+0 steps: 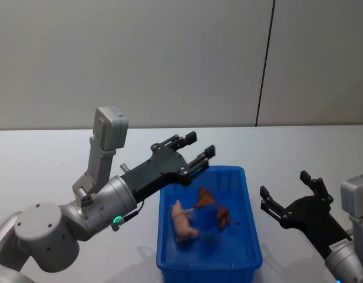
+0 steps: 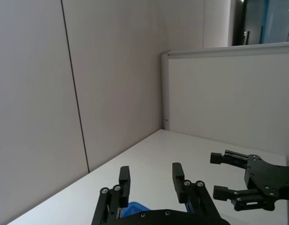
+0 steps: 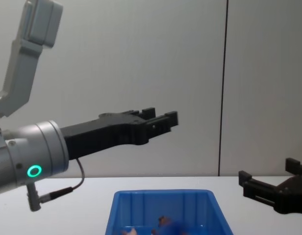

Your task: Pick up the two dolls from the table and place them into the box.

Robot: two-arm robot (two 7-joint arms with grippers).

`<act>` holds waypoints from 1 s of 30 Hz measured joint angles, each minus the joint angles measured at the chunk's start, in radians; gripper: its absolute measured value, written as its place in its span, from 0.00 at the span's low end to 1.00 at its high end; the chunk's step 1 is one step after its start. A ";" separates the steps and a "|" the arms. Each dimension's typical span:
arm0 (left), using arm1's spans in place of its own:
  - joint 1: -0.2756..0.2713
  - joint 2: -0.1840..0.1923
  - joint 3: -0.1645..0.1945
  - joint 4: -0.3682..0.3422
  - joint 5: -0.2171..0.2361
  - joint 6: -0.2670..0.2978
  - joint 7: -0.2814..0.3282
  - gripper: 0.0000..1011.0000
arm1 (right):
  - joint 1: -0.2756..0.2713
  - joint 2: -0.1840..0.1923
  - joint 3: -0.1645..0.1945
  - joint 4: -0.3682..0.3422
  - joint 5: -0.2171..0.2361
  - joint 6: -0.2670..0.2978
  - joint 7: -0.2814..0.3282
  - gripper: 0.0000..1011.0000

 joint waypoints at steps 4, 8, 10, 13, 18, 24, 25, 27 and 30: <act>-0.009 -0.008 0.004 0.009 -0.004 -0.001 -0.021 0.68 | 0.000 0.000 0.000 0.000 0.000 0.000 0.000 0.99; -0.016 -0.015 0.007 0.016 -0.007 -0.002 -0.038 0.77 | 0.000 0.000 0.000 0.000 0.000 0.000 0.000 0.99; -0.017 -0.016 0.008 0.019 -0.008 -0.002 -0.042 0.84 | 0.000 0.000 0.000 0.000 0.000 0.000 0.000 0.99; -0.020 -0.019 0.009 0.022 -0.010 -0.002 -0.050 0.93 | 0.000 0.000 0.000 0.000 0.000 0.000 0.000 0.99; -0.024 -0.023 0.011 0.026 -0.012 -0.003 -0.059 0.99 | 0.000 0.000 0.000 0.000 0.000 0.000 0.000 0.99; -0.027 -0.025 0.012 0.029 -0.013 -0.003 -0.066 0.99 | 0.000 0.000 0.000 0.000 0.000 0.000 0.000 0.99; -0.027 -0.026 0.013 0.029 -0.013 -0.003 -0.066 0.99 | 0.000 0.000 0.000 0.000 0.000 0.000 0.000 0.99; -0.028 -0.026 0.013 0.029 -0.014 -0.003 -0.067 0.99 | 0.000 0.000 0.000 0.000 0.000 0.000 0.000 0.99; -0.029 -0.027 0.013 0.030 -0.014 -0.003 -0.069 0.99 | 0.000 0.000 0.000 0.000 0.000 0.000 0.000 0.99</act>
